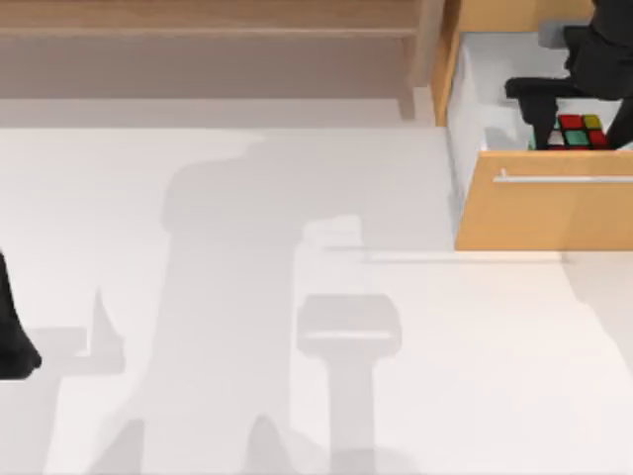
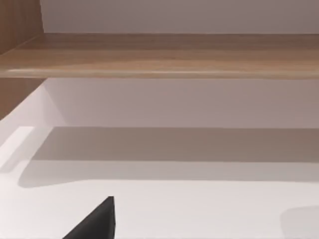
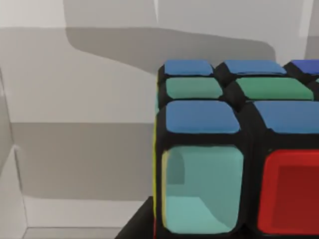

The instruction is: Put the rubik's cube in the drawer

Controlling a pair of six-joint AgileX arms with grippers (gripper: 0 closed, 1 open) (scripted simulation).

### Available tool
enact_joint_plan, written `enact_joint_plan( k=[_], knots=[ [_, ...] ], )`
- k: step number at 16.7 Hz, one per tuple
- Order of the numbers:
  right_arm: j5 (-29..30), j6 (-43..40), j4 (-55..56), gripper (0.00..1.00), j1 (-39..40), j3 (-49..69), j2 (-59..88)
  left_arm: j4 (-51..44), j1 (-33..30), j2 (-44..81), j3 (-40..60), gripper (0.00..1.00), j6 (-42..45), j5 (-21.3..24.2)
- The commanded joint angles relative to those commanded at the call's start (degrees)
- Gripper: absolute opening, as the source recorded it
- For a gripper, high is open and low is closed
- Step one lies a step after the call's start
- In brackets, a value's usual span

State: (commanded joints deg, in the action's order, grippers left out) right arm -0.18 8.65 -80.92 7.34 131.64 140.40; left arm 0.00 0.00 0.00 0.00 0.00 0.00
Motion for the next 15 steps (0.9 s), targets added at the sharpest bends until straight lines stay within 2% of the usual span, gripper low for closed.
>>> enact_joint_plan(
  k=[9,15],
  knots=[
    [0.0,0.0,0.0,0.98,0.0,0.0,0.0,0.0,0.0,0.0,0.0,1.0,0.0,0.0],
    [0.0,0.0,0.0,1.0,0.0,0.0,0.0,0.0,0.0,0.0,0.0,1.0,0.0,0.0]
  ],
)
